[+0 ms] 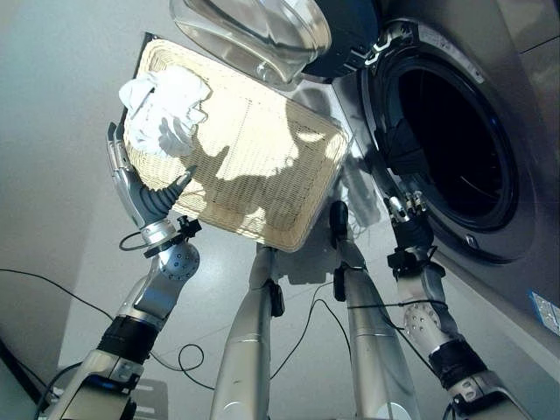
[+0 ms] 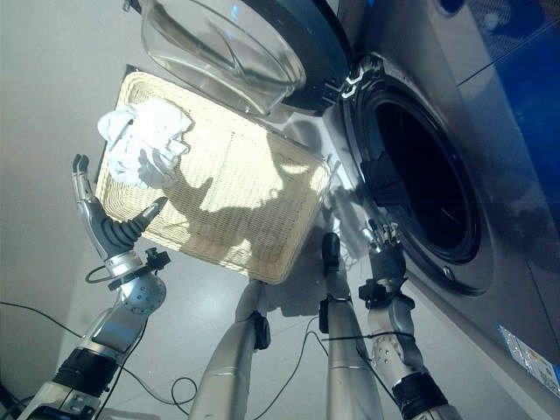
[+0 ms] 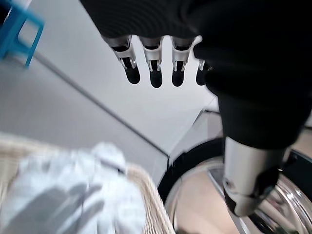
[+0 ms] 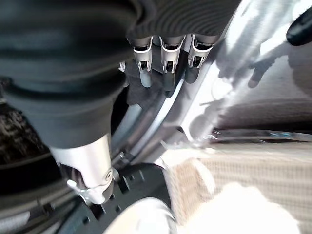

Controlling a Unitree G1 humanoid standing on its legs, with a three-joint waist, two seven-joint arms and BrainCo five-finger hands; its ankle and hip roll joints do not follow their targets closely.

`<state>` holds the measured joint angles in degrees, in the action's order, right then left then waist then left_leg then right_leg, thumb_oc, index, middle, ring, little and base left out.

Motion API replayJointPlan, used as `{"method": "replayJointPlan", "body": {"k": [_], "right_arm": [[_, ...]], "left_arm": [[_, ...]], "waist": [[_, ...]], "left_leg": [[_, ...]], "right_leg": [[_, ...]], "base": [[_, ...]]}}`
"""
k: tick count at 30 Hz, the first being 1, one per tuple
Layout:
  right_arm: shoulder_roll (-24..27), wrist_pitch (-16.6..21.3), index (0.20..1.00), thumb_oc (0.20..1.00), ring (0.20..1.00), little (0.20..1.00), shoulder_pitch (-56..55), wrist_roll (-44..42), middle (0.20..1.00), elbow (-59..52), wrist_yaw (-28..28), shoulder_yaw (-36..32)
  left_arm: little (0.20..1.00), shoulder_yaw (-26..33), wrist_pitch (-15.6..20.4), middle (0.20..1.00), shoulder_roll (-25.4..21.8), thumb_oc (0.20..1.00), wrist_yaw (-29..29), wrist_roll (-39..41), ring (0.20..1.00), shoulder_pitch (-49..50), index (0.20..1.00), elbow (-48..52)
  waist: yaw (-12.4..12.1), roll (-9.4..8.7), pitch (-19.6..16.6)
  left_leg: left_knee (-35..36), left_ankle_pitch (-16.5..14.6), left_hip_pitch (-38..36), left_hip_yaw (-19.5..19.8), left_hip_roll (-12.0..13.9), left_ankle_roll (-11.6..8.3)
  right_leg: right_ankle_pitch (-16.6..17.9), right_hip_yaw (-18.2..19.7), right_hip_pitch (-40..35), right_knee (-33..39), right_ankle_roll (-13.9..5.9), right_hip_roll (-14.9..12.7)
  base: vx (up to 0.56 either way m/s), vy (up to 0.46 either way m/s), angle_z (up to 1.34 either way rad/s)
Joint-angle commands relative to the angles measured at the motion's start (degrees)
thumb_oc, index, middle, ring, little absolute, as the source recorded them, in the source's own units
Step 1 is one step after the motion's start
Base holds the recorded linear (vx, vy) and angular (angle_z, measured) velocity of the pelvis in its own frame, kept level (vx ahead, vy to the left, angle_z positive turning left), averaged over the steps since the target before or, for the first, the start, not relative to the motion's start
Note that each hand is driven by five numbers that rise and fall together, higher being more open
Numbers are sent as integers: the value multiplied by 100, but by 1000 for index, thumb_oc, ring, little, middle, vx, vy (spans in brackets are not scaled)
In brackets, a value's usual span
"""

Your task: Put the clothes into the washing machine.

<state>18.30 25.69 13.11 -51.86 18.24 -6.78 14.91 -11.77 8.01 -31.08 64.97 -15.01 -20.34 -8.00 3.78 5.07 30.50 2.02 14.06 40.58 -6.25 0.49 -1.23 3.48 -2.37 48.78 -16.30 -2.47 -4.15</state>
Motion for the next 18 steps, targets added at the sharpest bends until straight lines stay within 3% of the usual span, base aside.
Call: {"method": "replayJointPlan", "body": {"k": [1, 8, 11, 12, 18], "right_arm": [[-114, -326, 1000, 1000, 1000, 1000, -283, 493, 1000, -274, 153, 244], [-22, -518, 1000, 1000, 1000, 1000, -309, 597, 1000, -229, 338, 576], [29, -588, 1000, 1000, 1000, 1000, -256, 607, 1000, -248, 349, 642], [62, -646, 1000, 1000, 1000, 1000, -205, 615, 1000, -268, 348, 675], [269, -882, 1000, 1000, 1000, 1000, -33, 610, 1000, -458, 316, 792]], "left_arm": [[1000, 209, -308, 1000, -187, 1000, 316, -315, 1000, 37, 1000, -203], [1000, 65, -738, 1000, -338, 1000, -55, -82, 1000, -319, 1000, -657], [1000, -67, -1079, 1000, -473, 1000, -429, 202, 1000, -587, 1000, -913], [1000, -156, -1360, 1000, -538, 1000, -734, 299, 1000, -802, 1000, -1171], [1000, -558, -2106, 1000, -849, 1000, -1200, 403, 1000, -1397, 1000, -1786]], "waist": [[-41, -155, -70], [7, -232, -70], [52, -273, -70], [90, -311, -70], [229, -517, -70]], "left_leg": [[-429, -431, 68, -125, -155, -288], [-444, -410, 96, -149, -144, -302], [-480, -420, 111, -164, -157, -300], [-557, -442, 148, -177, -180, -296], [-866, -579, 290, -299, -258, -270]], "right_leg": [[552, -284, -354, 775, -316, 230], [509, -237, -315, 692, -331, 265], [522, -202, -298, 693, -338, 279], [546, -177, -279, 702, -338, 284], [677, -91, -189, 799, -335, 271]], "base": [[-30, 124, 1], [-14, 89, 0], [-3, 100, 2], [4, 126, 2], [11, 108, -2]]}}
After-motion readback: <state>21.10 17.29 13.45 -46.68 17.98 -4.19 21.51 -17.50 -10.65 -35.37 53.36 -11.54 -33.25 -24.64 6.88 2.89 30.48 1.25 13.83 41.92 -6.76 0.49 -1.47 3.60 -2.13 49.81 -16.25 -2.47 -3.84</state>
